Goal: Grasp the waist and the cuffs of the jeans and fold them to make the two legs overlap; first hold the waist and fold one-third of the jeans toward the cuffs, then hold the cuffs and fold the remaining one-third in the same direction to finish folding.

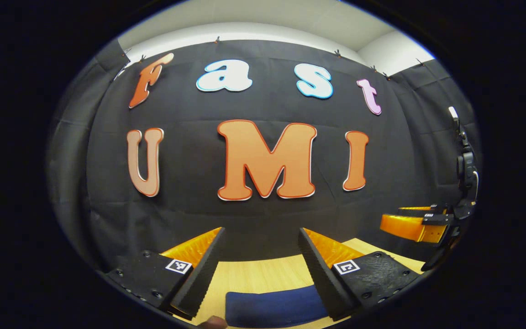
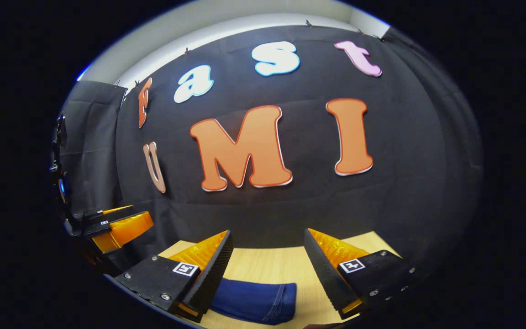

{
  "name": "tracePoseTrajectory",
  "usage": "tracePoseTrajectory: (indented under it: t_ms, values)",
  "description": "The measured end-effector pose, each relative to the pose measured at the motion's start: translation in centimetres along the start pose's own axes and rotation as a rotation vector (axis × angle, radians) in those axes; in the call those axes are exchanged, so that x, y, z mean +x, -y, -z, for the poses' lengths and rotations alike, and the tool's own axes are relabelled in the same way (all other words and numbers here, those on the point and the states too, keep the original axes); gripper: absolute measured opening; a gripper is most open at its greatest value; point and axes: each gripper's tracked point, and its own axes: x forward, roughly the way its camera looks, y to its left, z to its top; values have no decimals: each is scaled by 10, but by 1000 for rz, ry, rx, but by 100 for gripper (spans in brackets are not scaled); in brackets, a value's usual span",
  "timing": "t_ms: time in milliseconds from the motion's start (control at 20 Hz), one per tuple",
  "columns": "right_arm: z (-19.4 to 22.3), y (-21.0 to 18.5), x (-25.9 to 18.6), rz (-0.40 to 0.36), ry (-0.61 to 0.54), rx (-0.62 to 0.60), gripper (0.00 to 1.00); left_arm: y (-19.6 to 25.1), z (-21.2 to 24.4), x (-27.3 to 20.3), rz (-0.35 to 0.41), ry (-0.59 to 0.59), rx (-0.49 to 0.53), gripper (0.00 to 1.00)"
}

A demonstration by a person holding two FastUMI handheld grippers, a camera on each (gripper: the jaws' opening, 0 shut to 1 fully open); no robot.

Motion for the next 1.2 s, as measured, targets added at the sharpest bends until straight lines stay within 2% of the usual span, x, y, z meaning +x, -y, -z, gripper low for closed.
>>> tracePoseTrajectory:
  t_ms: [150,200,250,600,850,900,950,1000,1150,1200]
  values:
    - [1,-15,-4,-21,13,-17,95,-5,9,2,-29,-21,-42,96]
    - [3,-17,-2,-24,10,-13,100,-9,12,0,-39,-21,-46,96]
    - [4,-21,-1,-30,12,-5,95,-15,15,-4,-57,-16,-40,96]
    - [11,-46,7,-49,41,-26,95,-46,19,-9,-145,-3,-11,95]
    - [17,-48,7,-20,69,-68,96,-58,18,-17,-174,25,-43,96]
    - [21,-52,7,-23,56,-66,96,-62,20,-18,-181,26,-43,94]
    - [24,-54,5,-18,52,-66,100,-63,20,-18,-180,27,-47,96]
    - [23,-55,4,-12,56,-75,96,-65,19,-19,-182,31,-49,96]
    - [13,-54,-2,33,96,-109,95,-66,15,-22,-175,41,-48,94]
    - [9,-57,-3,41,112,-130,95,-67,14,-23,-171,45,-48,96]
